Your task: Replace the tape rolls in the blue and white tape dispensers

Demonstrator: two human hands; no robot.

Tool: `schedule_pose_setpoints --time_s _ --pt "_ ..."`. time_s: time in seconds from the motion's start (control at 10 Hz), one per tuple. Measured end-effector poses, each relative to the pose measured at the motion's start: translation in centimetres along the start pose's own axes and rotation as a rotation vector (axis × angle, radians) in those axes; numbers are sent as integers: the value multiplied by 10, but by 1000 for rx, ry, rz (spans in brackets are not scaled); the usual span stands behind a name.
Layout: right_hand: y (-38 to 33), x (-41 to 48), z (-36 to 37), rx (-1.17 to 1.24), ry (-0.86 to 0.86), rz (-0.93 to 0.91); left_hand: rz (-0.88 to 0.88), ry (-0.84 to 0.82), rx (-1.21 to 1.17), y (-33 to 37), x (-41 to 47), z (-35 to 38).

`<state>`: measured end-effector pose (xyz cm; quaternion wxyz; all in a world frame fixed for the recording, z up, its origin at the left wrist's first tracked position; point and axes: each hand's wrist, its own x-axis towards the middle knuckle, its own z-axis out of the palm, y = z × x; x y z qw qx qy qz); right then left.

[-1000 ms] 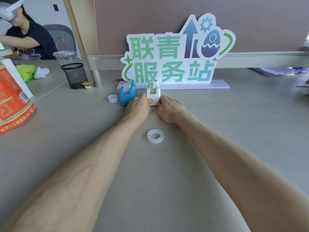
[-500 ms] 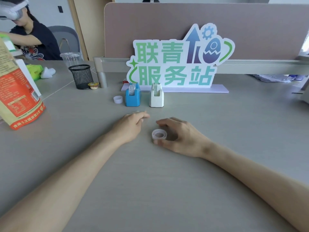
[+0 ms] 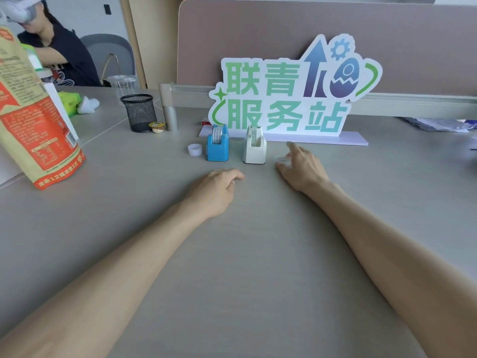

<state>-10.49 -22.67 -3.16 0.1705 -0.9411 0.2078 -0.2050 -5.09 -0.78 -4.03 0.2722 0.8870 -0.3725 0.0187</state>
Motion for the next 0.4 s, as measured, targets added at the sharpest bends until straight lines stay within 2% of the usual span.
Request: schedule_pose_setpoints --time_s 0.2,0.4 --pt "9 14 5 81 -23 69 -17 -15 3 2 -1 -2" --pt "5 -8 0 30 89 -23 -22 3 6 3 -1 -1"
